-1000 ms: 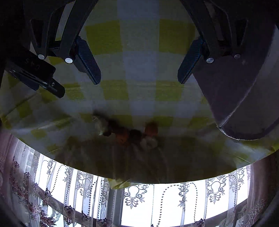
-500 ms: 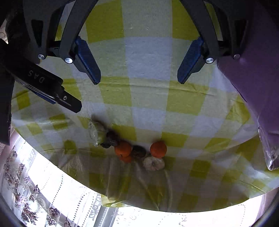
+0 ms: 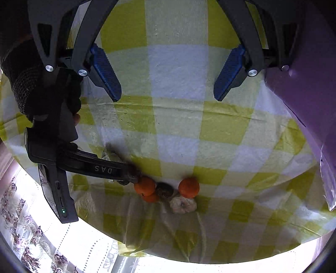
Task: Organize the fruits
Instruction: 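Grasp the bagged round cabbage with right tool while left tool grasps an orange, then carry the orange and cabbage into the box and release both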
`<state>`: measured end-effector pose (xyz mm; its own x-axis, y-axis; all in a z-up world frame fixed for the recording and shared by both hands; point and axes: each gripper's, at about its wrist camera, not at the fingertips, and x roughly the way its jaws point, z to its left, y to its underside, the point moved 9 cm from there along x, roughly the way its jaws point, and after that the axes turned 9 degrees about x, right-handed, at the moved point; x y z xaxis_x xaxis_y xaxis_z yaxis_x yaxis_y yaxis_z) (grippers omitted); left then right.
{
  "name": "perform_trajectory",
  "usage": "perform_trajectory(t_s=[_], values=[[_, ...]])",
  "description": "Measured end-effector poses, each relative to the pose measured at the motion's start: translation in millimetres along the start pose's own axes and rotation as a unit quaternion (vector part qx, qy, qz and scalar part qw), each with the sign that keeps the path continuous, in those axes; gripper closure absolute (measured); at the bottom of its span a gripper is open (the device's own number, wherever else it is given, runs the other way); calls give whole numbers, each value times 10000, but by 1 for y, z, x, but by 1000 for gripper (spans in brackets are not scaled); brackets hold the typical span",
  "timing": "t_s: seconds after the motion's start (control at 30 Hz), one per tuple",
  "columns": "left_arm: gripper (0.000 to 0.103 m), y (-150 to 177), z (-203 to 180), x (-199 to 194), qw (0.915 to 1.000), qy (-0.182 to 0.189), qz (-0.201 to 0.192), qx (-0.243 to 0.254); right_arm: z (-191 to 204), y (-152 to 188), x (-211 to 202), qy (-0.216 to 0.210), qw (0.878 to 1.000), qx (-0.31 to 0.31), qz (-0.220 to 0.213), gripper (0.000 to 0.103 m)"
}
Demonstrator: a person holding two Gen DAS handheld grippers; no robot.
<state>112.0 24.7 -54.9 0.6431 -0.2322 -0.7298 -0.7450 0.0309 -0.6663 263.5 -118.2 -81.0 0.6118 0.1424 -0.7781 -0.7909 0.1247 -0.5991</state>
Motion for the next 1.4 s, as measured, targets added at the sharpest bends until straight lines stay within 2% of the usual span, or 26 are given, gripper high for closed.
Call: perform_trajectory(t_s=[0.07, 0.1, 0.17, 0.27, 0.33, 0.4, 0.53, 0.67, 0.77, 0.9, 1.0, 1.03, 1.07, 1.2, 1.4], values=[[16, 0, 0, 0, 10000, -4, 5, 4, 3, 1, 4, 106, 9999, -110, 56, 31], [16, 0, 0, -1, 10000, -7, 9, 10, 5, 2, 3, 125, 9998, -176, 29, 40], [16, 0, 0, -1, 10000, -8, 9, 17, 6, 2, -1, -28, 9999, -140, -50, 43], [16, -1, 0, 0, 10000, -46, 3, -29, -7, -4, -14, -270, 9986, 310, -345, 43], [16, -4, 2, 2, 9999, -103, 2, -116, -24, -6, -18, -564, 9940, 841, -413, 43], [16, -11, 3, 8, 9995, -179, -5, -246, -37, -9, -22, -686, 9883, 1241, -556, 43], [17, -37, 15, 30, 9970, -430, -51, -646, -33, -11, -23, -762, 9882, 1194, -589, 43], [18, -74, 42, 55, 9883, -655, -234, -1360, -33, -11, -20, -814, 9881, 1192, -528, 43], [21, -98, 55, 77, 9864, -903, -198, -1358, -36, -10, -24, -854, 9879, 1183, -530, 43], [33, -121, 61, 98, 9867, -1178, -91, -1117, -34, -10, -23, -916, 9879, 1137, -518, 43], [52, -129, 62, 108, 9847, -1540, 110, -808, -33, -11, -23, -912, 9877, 1152, -525, 43], [66, -130, 61, 109, 9849, -1572, 137, -717, -33, -11, -22, -915, 9878, 1149, -524, 43], [70, -130, 58, 109, 9859, -1535, 142, -651, -33, -11, -23, -922, 9877, 1145, -526, 43], [71, -120, 54, 98, 9899, -1246, 60, -668, -32, -12, -22, -952, 9874, 1147, -527, 43], [71, -59, 31, 42, 9933, -791, -130, -832, -32, -12, -24, -987, 9870, 1141, -551, 43]])
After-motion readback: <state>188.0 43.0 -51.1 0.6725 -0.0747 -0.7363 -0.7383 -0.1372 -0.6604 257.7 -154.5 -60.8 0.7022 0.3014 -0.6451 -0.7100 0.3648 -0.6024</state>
